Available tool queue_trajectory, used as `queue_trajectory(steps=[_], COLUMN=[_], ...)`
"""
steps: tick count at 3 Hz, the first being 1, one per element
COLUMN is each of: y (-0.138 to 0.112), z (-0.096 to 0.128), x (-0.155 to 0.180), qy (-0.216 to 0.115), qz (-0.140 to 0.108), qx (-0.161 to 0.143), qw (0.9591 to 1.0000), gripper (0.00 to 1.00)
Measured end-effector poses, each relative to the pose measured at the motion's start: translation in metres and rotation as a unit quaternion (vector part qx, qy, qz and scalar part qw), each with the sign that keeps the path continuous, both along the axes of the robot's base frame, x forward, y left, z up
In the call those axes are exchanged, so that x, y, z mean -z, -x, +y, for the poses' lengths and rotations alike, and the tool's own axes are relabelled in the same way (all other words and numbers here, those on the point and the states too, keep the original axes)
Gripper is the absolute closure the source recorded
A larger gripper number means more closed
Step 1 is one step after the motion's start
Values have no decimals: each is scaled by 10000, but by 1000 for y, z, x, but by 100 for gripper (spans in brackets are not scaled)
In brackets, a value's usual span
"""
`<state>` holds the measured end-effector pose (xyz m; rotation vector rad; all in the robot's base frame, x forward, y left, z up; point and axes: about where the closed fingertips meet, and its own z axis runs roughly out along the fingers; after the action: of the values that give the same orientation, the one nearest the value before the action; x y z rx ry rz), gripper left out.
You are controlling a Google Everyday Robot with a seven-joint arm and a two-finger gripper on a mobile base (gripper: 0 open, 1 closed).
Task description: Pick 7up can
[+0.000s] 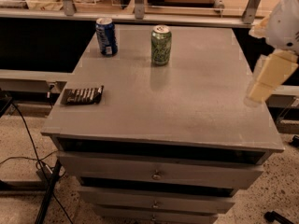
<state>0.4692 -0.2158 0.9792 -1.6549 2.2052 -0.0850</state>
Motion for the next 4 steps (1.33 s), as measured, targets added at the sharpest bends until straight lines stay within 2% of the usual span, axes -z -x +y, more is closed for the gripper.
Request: queue_trajectory(steps=[1,2,3,4], y=[-56,-127,-185,-207], z=[-1,4,28,50], x=[-8,-34,-53,-63], qy=[-544,-1448,-2773,-3421], qz=[-385,-1011,-1613,-1928], qx=[271,613,716,802], qw=[9974,9824,9444,9162], gripper=[0,0,0,0])
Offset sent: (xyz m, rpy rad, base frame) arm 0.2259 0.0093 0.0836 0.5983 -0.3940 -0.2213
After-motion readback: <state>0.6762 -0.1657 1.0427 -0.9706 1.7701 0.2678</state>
